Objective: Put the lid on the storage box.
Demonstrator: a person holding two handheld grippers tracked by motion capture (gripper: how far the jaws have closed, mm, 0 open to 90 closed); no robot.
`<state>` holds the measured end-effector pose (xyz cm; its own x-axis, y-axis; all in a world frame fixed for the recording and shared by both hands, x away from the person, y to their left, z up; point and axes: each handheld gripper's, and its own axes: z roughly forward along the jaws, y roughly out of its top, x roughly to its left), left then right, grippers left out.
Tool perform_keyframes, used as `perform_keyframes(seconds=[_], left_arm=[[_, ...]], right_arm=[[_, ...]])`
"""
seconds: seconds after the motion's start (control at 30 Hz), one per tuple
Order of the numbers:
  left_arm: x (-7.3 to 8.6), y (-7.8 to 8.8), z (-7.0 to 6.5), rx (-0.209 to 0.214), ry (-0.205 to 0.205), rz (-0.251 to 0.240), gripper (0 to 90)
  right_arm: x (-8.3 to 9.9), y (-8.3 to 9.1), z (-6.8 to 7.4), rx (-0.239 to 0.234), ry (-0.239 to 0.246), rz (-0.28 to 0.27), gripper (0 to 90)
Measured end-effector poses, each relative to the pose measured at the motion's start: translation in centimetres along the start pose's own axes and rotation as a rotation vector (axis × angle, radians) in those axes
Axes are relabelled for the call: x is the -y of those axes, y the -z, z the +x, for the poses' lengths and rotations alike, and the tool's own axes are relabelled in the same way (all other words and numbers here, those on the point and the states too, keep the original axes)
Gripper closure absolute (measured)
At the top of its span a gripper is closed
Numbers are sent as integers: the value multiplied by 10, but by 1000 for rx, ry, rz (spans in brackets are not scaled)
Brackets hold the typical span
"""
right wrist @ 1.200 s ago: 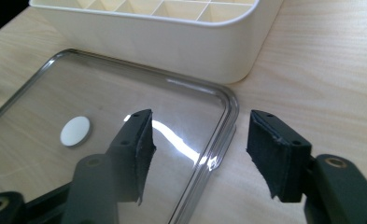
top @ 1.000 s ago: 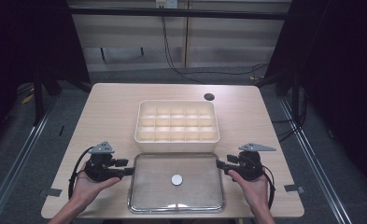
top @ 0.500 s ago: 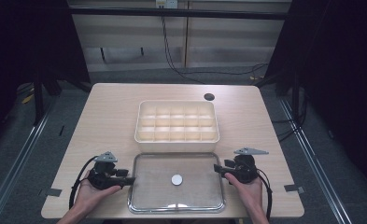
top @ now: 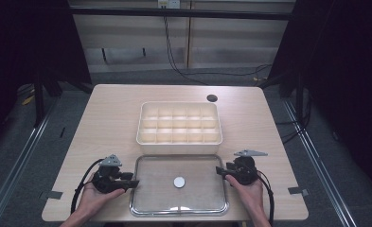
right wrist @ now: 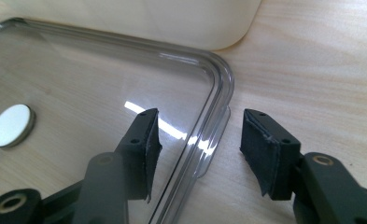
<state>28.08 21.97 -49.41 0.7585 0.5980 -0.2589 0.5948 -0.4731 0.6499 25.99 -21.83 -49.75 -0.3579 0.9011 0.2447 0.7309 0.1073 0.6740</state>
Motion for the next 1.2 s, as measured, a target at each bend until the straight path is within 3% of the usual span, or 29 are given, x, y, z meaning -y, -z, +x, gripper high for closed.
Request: perform_keyframes(seconds=[0.17,0.2,0.33,0.5,0.63,0.73,0.77,0.8,0.83,0.87,0.9,0.97,1.2], left_arm=[[0,0,0,1,1,5,560],[0,0,-3,-17,7,0,560],[1,1,-5,-24,-7,15,542],[0,-1,-3,13,1,4,537],[0,-1,-6,14,-5,11,513],[0,-1,-4,21,13,10,521],[0,-1,-4,23,17,8,526],[0,-1,-4,21,11,10,530],[0,-1,-4,21,11,10,530],[0,-1,-4,21,10,9,530],[0,-1,-4,21,9,10,530],[0,-1,-3,23,8,11,530],[-1,-1,0,41,21,7,530]], right_arm=[[1,-2,3,6,1,8,502],[1,-2,3,12,-2,8,520],[1,-3,4,6,7,5,541],[1,-3,3,1,-3,-2,564],[2,-3,2,-16,-27,-5,570],[2,-3,-2,-37,-69,-13,598],[3,-2,-5,-51,-99,-16,612],[4,-2,-11,-87,-160,-29,633],[4,-2,-11,-87,-160,-29,633],[6,-2,-18,-126,-216,-37,667],[6,-2,-18,-126,-216,-37,667],[8,-2,-23,-161,-271,-50,679],[10,1,-26,-204,-327,-83,678]])
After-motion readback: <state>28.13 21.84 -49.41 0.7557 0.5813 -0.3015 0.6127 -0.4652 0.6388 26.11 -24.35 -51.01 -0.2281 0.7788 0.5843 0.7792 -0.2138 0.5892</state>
